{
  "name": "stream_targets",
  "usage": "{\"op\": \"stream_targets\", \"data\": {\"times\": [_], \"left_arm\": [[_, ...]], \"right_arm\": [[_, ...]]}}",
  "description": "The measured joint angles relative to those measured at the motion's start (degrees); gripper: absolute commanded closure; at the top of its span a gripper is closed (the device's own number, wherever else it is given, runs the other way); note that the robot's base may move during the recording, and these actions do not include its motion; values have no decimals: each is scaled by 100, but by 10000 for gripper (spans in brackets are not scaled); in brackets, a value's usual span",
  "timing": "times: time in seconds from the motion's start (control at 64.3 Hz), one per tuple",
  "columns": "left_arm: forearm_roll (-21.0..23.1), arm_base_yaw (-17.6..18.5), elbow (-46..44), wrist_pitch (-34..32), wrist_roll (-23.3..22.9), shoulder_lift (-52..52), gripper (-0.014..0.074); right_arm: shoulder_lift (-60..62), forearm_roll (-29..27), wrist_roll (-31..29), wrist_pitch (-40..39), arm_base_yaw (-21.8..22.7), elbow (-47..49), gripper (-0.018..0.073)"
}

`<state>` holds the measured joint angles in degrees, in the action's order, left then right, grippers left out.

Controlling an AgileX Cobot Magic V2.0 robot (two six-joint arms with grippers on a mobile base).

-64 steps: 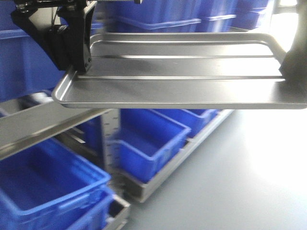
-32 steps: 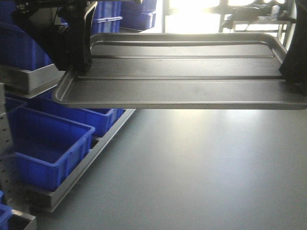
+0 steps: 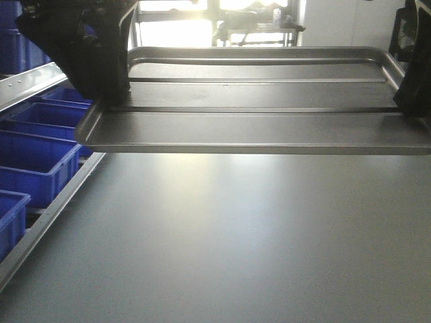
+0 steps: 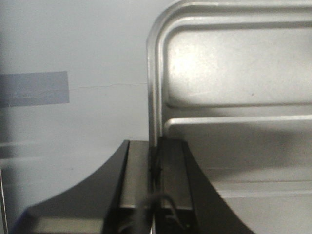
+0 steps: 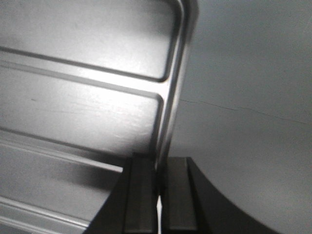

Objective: Grab silver tray and stack on right shelf
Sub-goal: 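Hold the tray level with both grippers while the base drives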

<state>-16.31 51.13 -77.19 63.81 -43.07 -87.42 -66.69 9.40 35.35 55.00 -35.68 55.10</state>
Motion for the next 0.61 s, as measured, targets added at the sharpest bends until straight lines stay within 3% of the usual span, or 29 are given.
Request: {"op": "stream_targets", "data": {"times": [0.606], "left_arm": [[-1,0,0,10,0,0,697]], "right_arm": [[0,0,0,0,0,0,503]]}}
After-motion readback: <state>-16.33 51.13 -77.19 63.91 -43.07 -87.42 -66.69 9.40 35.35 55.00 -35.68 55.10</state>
